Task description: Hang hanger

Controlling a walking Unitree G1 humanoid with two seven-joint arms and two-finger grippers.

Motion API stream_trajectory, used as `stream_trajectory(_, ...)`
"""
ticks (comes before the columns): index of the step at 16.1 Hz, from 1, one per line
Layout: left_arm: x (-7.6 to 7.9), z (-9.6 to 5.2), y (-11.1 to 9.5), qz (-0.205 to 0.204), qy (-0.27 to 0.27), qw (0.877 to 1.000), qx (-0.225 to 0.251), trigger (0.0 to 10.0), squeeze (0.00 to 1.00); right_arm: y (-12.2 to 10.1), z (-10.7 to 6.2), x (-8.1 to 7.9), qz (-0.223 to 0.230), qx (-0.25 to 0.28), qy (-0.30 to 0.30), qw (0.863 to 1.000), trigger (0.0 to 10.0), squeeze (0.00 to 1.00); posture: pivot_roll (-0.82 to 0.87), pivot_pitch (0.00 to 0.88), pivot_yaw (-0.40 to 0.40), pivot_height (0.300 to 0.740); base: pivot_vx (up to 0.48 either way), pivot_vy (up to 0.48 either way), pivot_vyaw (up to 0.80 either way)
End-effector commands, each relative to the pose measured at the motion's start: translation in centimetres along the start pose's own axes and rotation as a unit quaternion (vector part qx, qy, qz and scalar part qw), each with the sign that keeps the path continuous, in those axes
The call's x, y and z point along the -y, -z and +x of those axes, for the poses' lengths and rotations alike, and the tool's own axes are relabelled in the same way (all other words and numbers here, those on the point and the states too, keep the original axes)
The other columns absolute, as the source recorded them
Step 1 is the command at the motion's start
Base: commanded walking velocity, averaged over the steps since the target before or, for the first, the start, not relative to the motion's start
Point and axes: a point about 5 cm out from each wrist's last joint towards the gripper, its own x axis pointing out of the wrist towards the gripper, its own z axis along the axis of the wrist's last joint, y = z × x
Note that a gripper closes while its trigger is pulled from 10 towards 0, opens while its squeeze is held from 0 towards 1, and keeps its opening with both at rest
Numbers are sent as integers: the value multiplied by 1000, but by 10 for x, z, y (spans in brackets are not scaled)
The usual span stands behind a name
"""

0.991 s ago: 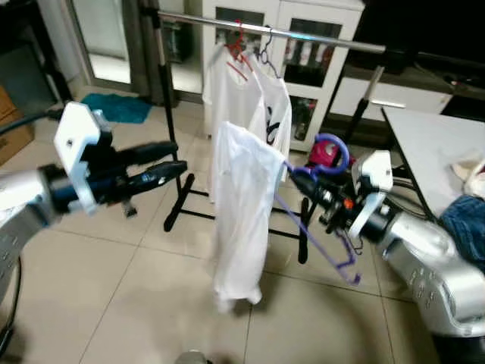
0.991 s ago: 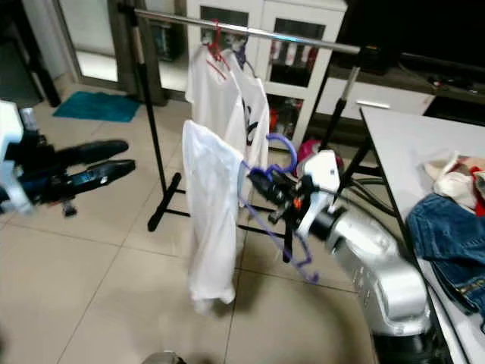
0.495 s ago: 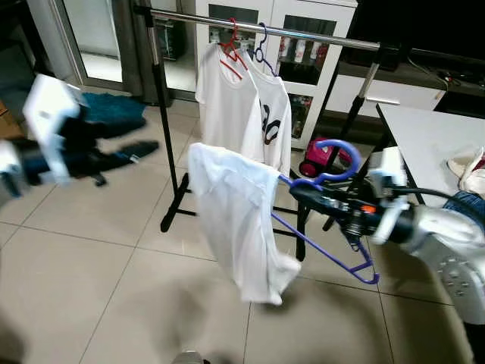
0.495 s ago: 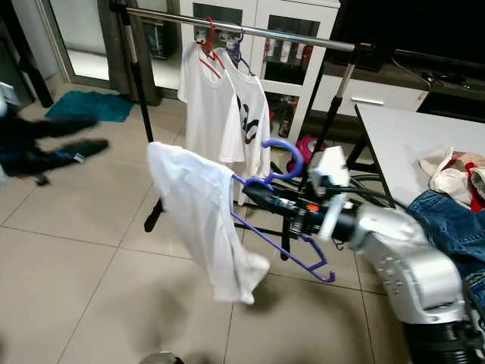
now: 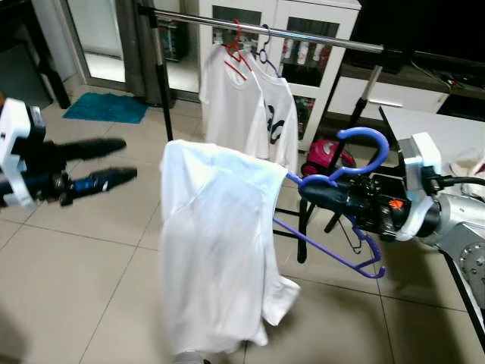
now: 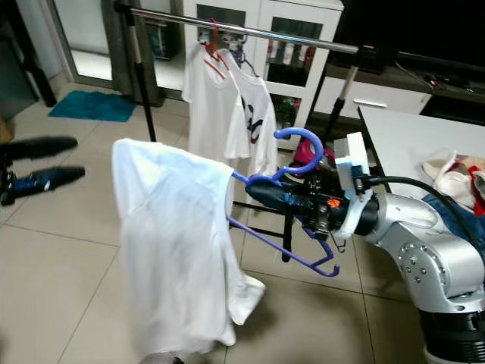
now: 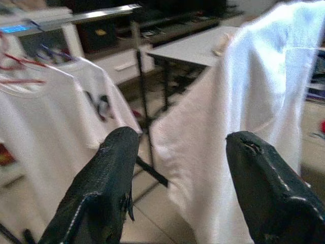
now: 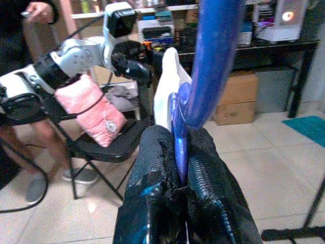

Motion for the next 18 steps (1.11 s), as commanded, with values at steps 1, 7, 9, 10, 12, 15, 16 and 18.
stream_trajectory(1, 0, 1, 7, -6, 20, 1000, -20, 10000, 0, -10, -6, -1, -13, 17, -6, 1000, 10000, 0, 137, 0, -54, 740, 0, 0, 0)
stream_trajectory(7, 4, 17, 8, -26, 64, 998, 8, 0, 0, -11, -8, -4, -12, 14, -20, 1000, 10000, 0, 127, 0, -36, 740, 0, 0, 0)
stream_trajectory(9, 8, 24, 12, -39, 91, 995, 8, 0, 0, -11, -8, -4, -12, 15, -22, 1000, 10000, 0, 127, 0, -35, 740, 0, 0, 0)
stream_trajectory(10, 8, 27, 14, -41, 95, 995, 7, 0, 0, -10, -8, -4, -12, 15, -24, 1000, 10000, 0, 127, 0, -35, 740, 0, 0, 0)
stream_trajectory(12, 4, 34, 18, -37, 94, 995, 6, 0, 0, -10, -6, -4, -12, 15, -29, 999, 10000, 0, 126, 0, -32, 740, 0, 0, 0)
stream_trajectory(15, -1, 43, 14, -37, 97, 995, 14, 0, 0, -10, -4, -5, -12, 16, -36, 999, 10000, 0, 126, 0, -32, 740, 0, 0, 0)
stream_trajectory(16, -2, 48, 13, -39, 104, 994, 19, 0, 0, -10, -3, -4, -13, 16, -37, 999, 10000, 0, 127, 0, -32, 740, 0, 0, 0)
stream_trajectory(18, -1, 54, 14, -45, 118, 992, 21, 0, 0, -10, -3, -4, -13, 16, -38, 999, 10000, 0, 126, 0, -31, 740, 0, 0, 0)
